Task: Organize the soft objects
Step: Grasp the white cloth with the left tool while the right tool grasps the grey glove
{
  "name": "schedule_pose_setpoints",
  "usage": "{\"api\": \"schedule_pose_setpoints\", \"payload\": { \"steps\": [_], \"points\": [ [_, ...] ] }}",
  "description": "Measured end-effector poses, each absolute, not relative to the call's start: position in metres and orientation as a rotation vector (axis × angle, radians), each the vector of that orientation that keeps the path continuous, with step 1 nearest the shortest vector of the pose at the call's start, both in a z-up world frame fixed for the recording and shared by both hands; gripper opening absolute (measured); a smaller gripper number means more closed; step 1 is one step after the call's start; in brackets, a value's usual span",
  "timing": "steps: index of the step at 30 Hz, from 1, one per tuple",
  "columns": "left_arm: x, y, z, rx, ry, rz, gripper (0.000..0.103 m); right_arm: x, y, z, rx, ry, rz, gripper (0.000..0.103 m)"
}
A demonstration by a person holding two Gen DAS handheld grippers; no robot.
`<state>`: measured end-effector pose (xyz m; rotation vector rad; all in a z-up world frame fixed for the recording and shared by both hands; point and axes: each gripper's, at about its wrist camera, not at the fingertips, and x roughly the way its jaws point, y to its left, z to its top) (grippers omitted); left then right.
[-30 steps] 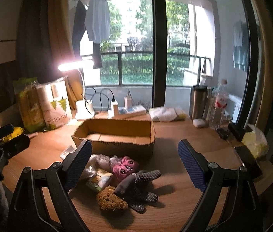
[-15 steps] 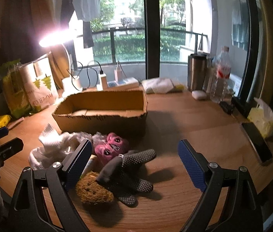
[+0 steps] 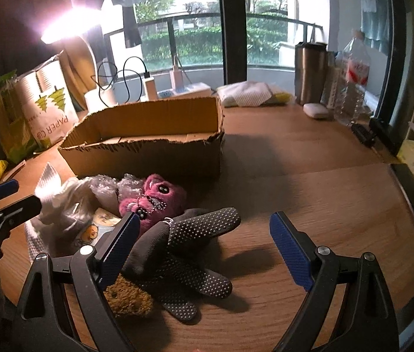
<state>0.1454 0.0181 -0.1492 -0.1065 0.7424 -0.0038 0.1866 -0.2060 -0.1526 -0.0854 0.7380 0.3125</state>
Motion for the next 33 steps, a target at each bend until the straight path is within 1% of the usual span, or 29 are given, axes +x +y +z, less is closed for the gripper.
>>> {"api": "schedule_pose_setpoints", "payload": {
  "steps": [2,3,4,5,7,9,10,11,14,15,16,17,18,19,22,24,25,27,28,29,30,33],
  "points": [
    [0.153,0.019,-0.154,-0.116,0.761,-0.018,0.101,0.191,-0.206,-0.157,-0.084,0.754,0.32,0.092],
    [0.156,0.019,-0.156,-0.116,0.768,-0.018,0.098,0.193,-0.206,-0.159,-0.084,0.763,0.328,0.092],
    [0.159,0.018,-0.158,-0.113,0.776,-0.02,0.095,0.194,-0.205,-0.16,-0.086,0.768,0.335,0.092],
    [0.16,0.018,-0.16,-0.11,0.781,-0.023,0.089,0.195,-0.205,-0.161,-0.088,0.771,0.341,0.092],
    [0.165,0.017,-0.163,-0.106,0.799,-0.032,0.083,0.197,-0.203,-0.163,-0.087,0.778,0.356,0.092],
    [0.169,0.017,-0.166,-0.112,0.814,-0.046,0.071,0.199,-0.203,-0.166,-0.082,0.789,0.37,0.092],
    [0.17,0.017,-0.167,-0.118,0.822,-0.059,0.062,0.2,-0.202,-0.168,-0.08,0.797,0.376,0.092],
    [0.171,0.017,-0.168,-0.133,0.83,-0.081,0.056,0.201,-0.202,-0.169,-0.077,0.803,0.381,0.092],
    [0.171,0.017,-0.166,-0.152,0.831,-0.12,0.039,0.203,-0.2,-0.171,-0.072,0.816,0.396,0.091],
    [0.17,0.016,-0.165,-0.151,0.826,-0.127,0.035,0.204,-0.2,-0.172,-0.072,0.82,0.4,0.09],
    [0.17,0.016,-0.164,-0.147,0.823,-0.137,0.026,0.205,-0.199,-0.173,-0.07,0.826,0.404,0.089],
    [0.17,0.016,-0.162,-0.147,0.819,-0.143,0.021,0.206,-0.198,-0.173,-0.067,0.831,0.409,0.087],
    [0.17,0.016,-0.162,-0.148,0.817,-0.144,0.019,0.207,-0.198,-0.175,-0.06,0.841,0.418,0.086],
    [0.17,0.017,-0.161,-0.15,0.816,-0.146,0.013,0.208,-0.198,-0.177,-0.056,0.85,0.424,0.085],
    [0.166,0.023,-0.158,-0.168,0.805,-0.152,0.01,0.209,-0.195,-0.181,-0.052,0.87,0.438,0.079],
    [0.163,0.026,-0.154,-0.172,0.794,-0.152,0.008,0.209,-0.194,-0.184,-0.049,0.882,0.452,0.07],
    [0.162,0.027,-0.152,-0.176,0.787,-0.154,0.008,0.209,-0.193,-0.185,-0.051,0.889,0.46,0.068],
    [0.158,0.03,-0.146,-0.182,0.772,-0.157,0.007,0.209,-0.19,-0.189,-0.054,0.9,0.471,0.059],
    [0.156,0.032,-0.143,-0.186,0.763,-0.159,0.007,0.208,-0.189,-0.19,-0.062,0.901,0.472,0.058],
    [0.155,0.033,-0.14,-0.191,0.755,-0.162,0.007,0.207,-0.188,-0.19,-0.067,0.9,0.474,0.053],
    [0.153,0.035,-0.135,-0.198,0.744,-0.165,0.007,0.207,-0.186,-0.191,-0.071,0.903,0.485,0.044],
    [0.148,0.04,-0.122,-0.209,0.713,-0.172,0.007,0.205,-0.185,-0.191,-0.07,0.899,0.502,0.031]
  ]
}}
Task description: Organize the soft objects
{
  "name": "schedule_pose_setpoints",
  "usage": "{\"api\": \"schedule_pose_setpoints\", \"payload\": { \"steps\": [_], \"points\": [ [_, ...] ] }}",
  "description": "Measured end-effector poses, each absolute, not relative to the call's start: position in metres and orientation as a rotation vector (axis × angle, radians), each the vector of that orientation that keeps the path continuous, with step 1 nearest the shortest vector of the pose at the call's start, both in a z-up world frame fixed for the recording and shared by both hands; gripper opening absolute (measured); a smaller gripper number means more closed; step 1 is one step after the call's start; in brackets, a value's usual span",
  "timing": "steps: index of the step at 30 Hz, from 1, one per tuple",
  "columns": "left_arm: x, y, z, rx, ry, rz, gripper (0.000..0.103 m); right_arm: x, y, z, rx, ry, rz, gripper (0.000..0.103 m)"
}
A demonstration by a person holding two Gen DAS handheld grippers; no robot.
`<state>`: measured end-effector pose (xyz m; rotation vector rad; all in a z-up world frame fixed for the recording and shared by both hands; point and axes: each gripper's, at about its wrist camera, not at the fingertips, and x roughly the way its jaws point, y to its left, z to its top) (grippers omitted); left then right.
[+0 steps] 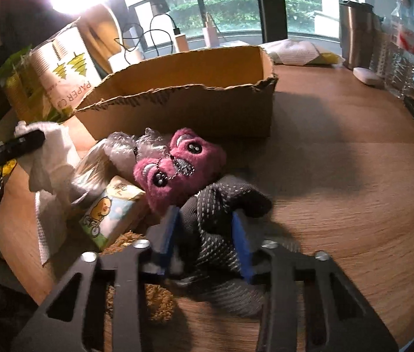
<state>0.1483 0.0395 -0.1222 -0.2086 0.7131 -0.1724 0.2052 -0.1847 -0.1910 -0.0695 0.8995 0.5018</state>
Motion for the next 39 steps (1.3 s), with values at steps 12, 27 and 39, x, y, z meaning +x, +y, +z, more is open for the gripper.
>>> {"api": "schedule_pose_setpoints", "payload": {
  "steps": [12,27,39],
  "points": [
    [0.135,0.047,-0.07,-0.217,0.595,-0.186,0.007,0.196,-0.196,-0.156,-0.07,0.812,0.498,0.024],
    [0.138,0.05,-0.05,-0.201,0.565,-0.156,0.007,0.194,-0.212,-0.114,-0.051,0.706,0.522,0.024],
    [0.125,0.095,-0.096,-0.195,0.701,-0.032,0.009,0.191,-0.192,-0.118,-0.09,0.73,0.546,0.024]
  ]
}}
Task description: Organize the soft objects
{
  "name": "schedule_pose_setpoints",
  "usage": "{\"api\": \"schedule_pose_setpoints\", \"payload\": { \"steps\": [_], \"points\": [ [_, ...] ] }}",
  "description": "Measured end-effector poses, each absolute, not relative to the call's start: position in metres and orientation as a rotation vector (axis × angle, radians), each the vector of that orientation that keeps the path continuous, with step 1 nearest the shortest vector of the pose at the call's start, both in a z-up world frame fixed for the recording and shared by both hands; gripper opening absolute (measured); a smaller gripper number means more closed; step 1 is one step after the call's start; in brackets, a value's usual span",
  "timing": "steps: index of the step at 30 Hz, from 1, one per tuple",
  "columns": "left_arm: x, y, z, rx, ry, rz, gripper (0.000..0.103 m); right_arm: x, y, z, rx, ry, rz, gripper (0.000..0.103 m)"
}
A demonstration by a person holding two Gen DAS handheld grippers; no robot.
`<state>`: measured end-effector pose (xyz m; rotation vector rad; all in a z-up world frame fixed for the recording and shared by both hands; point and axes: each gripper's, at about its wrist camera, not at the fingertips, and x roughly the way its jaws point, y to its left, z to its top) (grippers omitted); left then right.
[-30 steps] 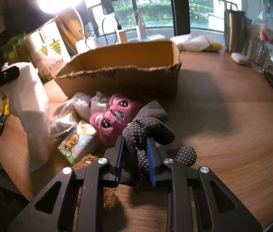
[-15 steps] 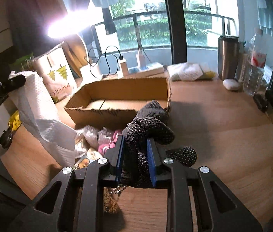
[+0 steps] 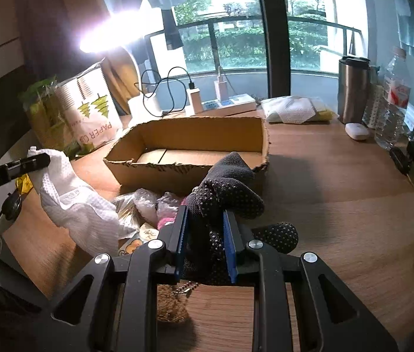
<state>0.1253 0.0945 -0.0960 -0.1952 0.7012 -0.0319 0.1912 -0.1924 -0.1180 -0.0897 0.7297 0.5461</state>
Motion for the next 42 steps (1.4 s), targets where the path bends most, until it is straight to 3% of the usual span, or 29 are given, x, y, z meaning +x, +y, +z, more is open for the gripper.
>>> {"api": "schedule_pose_setpoints", "payload": {
  "steps": [10,19,25,26,29,42],
  "points": [
    [0.105,0.144,-0.112,-0.26,0.712,0.041,0.013,0.188,-0.163,-0.116,-0.145,0.742,0.563,0.024],
    [0.096,0.179,-0.163,-0.31,0.796,0.106,0.016,0.184,-0.139,-0.12,-0.201,0.766,0.575,0.024],
    [0.084,0.19,-0.163,-0.335,0.78,0.095,0.017,0.185,-0.13,-0.119,-0.213,0.766,0.58,0.024],
    [0.083,0.191,-0.165,-0.34,0.788,0.085,0.027,0.184,-0.128,-0.119,-0.218,0.767,0.584,0.024],
    [0.08,0.191,-0.169,-0.359,0.798,0.061,0.083,0.184,-0.125,-0.121,-0.228,0.771,0.591,0.024],
    [0.085,0.151,-0.191,-0.242,0.911,-0.066,0.085,0.184,-0.127,-0.121,-0.221,0.774,0.582,0.024]
  ]
}}
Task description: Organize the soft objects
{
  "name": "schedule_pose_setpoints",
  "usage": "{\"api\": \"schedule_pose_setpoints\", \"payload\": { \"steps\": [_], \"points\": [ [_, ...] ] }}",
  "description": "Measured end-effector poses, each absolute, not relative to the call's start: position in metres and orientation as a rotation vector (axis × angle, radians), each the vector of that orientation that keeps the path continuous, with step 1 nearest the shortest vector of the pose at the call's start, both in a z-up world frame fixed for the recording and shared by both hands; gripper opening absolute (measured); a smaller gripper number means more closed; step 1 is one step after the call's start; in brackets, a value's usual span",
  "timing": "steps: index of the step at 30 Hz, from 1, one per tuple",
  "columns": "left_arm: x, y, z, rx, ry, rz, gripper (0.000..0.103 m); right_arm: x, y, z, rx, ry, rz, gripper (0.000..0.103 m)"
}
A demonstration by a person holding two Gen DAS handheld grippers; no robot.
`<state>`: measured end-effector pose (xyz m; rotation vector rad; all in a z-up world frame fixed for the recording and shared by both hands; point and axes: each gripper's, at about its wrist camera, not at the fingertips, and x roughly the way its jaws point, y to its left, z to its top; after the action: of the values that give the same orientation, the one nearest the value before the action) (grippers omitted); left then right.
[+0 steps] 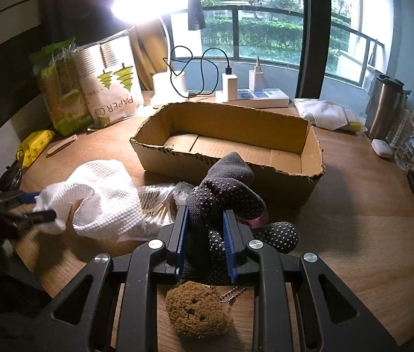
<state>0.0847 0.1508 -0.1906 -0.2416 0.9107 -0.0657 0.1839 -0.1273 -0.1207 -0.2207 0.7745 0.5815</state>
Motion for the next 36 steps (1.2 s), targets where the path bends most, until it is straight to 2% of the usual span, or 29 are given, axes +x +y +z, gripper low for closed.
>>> {"api": "schedule_pose_setpoints", "payload": {
  "steps": [4,6,7,8,10,11,23,31,36],
  "points": [
    [0.086,0.141,-0.198,-0.192,0.947,-0.068,0.085,0.184,-0.131,-0.121,-0.213,0.775,0.579,0.024],
    [0.085,0.135,-0.201,-0.147,0.953,-0.054,0.078,0.184,-0.133,-0.122,-0.208,0.775,0.576,0.024],
    [0.084,0.133,-0.203,-0.133,0.954,-0.054,0.067,0.185,-0.134,-0.122,-0.205,0.776,0.575,0.024],
    [0.082,0.133,-0.202,-0.119,0.948,-0.045,0.044,0.184,-0.134,-0.122,-0.203,0.775,0.575,0.024],
    [0.081,0.133,-0.202,-0.125,0.958,-0.059,0.03,0.184,-0.136,-0.122,-0.198,0.774,0.577,0.024],
    [0.079,0.132,-0.201,-0.117,0.962,-0.066,0.018,0.184,-0.137,-0.122,-0.196,0.773,0.578,0.024],
    [0.061,0.134,-0.158,-0.12,0.849,-0.048,0.015,0.168,-0.099,-0.113,-0.197,0.729,0.773,0.024],
    [0.047,0.156,-0.148,-0.147,0.801,-0.003,0.015,0.165,-0.013,-0.154,-0.269,0.833,0.936,0.024],
    [0.034,0.186,-0.132,-0.171,0.752,0.066,0.015,0.17,-0.001,-0.16,-0.286,0.848,0.92,0.024]
  ]
}}
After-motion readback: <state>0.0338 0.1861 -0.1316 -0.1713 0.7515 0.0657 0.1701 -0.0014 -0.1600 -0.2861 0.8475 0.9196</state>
